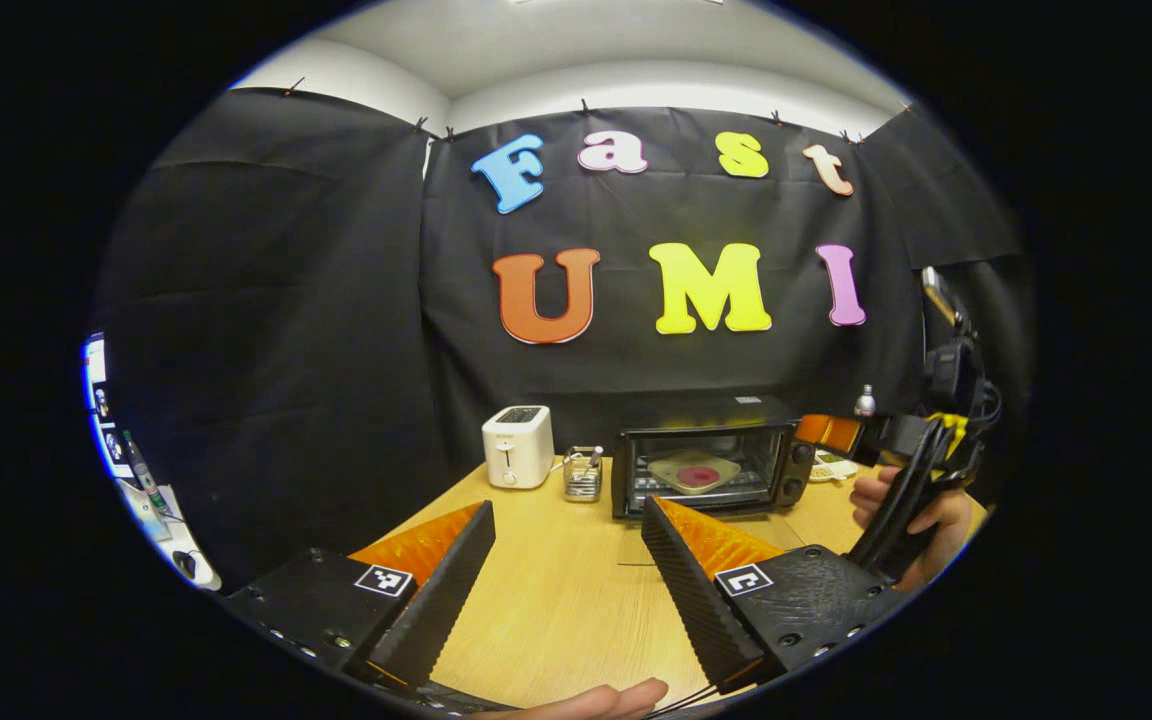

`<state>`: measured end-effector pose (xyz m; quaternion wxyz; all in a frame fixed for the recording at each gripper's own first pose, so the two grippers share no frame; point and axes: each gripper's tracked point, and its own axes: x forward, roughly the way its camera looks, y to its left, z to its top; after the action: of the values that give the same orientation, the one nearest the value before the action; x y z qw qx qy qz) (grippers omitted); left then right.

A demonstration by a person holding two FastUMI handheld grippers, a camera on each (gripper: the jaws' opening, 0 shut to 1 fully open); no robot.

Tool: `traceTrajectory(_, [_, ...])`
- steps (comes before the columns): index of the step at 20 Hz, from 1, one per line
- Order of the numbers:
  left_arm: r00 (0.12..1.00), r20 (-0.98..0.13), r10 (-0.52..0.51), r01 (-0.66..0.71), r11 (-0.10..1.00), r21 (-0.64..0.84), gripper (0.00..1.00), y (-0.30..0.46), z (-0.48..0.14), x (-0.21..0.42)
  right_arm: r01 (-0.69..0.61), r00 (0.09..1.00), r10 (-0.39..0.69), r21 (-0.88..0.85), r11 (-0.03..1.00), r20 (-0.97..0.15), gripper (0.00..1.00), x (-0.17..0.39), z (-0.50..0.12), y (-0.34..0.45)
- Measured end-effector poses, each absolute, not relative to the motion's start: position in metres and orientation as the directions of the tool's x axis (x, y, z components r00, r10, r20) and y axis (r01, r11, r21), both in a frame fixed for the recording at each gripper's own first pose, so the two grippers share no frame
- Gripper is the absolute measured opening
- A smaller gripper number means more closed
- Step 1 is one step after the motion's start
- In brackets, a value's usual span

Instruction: Open the electric oven with the left hand, put the food in, and close the electric oven.

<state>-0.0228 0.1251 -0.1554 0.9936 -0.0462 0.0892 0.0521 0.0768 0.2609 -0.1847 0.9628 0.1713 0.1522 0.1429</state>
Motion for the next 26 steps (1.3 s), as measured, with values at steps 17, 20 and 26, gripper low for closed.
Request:
traceTrajectory(17, [0.896, -0.429, -0.113, 0.061, 0.989, -0.134, 0.94, 0.021, -0.271, 0.057, -0.266, 0.963, 0.269, 0.113, 0.957, -0.012, 1.0, -0.01, -0.024, 0.139])
traceTrajectory(20, [0.875, -0.462, -0.147, 0.088, 0.985, -0.146, 0.95, 0.002, -0.291, 0.071, -0.201, 0.98, 0.199, 0.107, 0.974, 0.027, 0.94, -0.011, -0.006, 0.098])
traceTrajectory(26, [0.813, -0.542, -0.211, 0.14, 0.975, -0.17, 0.95, -0.03, -0.328, 0.083, -0.167, 0.986, 0.164, 0.113, 0.979, 0.043, 0.94, -0.016, -0.007, 0.061])
